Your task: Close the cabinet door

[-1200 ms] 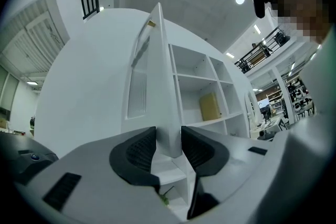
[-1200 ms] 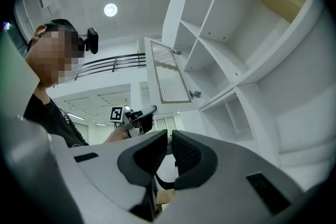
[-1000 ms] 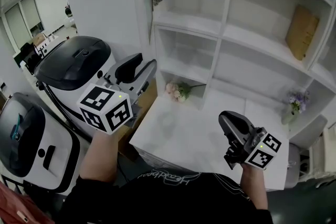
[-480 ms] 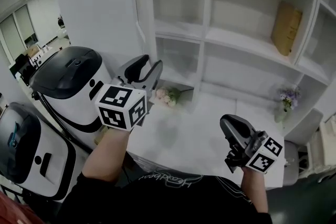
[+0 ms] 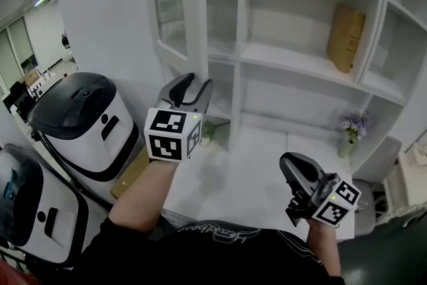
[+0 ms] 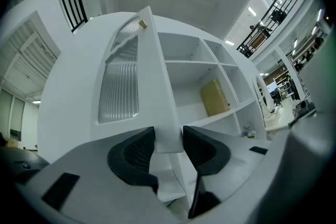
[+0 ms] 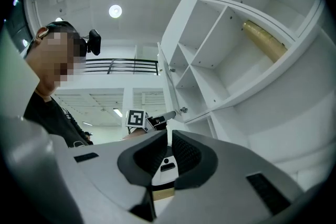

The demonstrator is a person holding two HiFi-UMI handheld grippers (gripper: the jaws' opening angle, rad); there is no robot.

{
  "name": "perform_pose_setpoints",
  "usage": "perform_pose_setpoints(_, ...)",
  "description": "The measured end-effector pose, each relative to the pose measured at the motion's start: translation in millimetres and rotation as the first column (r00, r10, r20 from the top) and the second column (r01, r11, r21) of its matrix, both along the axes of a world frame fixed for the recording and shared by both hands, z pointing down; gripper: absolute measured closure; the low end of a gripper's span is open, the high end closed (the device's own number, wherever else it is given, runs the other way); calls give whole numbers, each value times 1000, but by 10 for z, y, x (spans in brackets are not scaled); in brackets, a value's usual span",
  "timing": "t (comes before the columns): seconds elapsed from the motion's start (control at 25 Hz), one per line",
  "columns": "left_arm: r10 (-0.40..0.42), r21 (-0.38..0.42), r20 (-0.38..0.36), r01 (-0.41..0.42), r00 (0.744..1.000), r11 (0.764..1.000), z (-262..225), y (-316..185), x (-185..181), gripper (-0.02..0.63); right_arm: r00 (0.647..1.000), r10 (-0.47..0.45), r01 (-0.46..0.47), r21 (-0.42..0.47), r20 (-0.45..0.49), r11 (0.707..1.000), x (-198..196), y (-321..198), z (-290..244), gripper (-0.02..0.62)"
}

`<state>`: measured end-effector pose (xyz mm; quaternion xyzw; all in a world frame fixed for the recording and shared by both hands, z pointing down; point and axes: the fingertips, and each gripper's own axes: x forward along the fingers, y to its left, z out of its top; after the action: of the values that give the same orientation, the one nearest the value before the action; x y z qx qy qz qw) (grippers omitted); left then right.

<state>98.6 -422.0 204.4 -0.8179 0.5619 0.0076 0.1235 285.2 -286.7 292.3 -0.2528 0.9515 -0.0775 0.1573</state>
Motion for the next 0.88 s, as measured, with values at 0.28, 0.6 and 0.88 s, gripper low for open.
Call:
perform_pose_setpoints(0.28, 0, -2, 7, 0, 1000, 1000, 3, -254, 228, 420, 999, 52, -52, -4, 13, 999, 235, -74, -6, 540)
perform_pose_setpoints(0.6, 25, -16, 31, -25, 999, 1000, 5, -608, 473, 420, 994, 108, -108, -24, 15, 994, 429, -307, 63, 540)
perform_pose_setpoints(0.88, 56, -45, 50, -53, 997, 998, -4, -935, 643, 430, 993, 117, -116, -57, 2, 992, 490, -596, 174, 540)
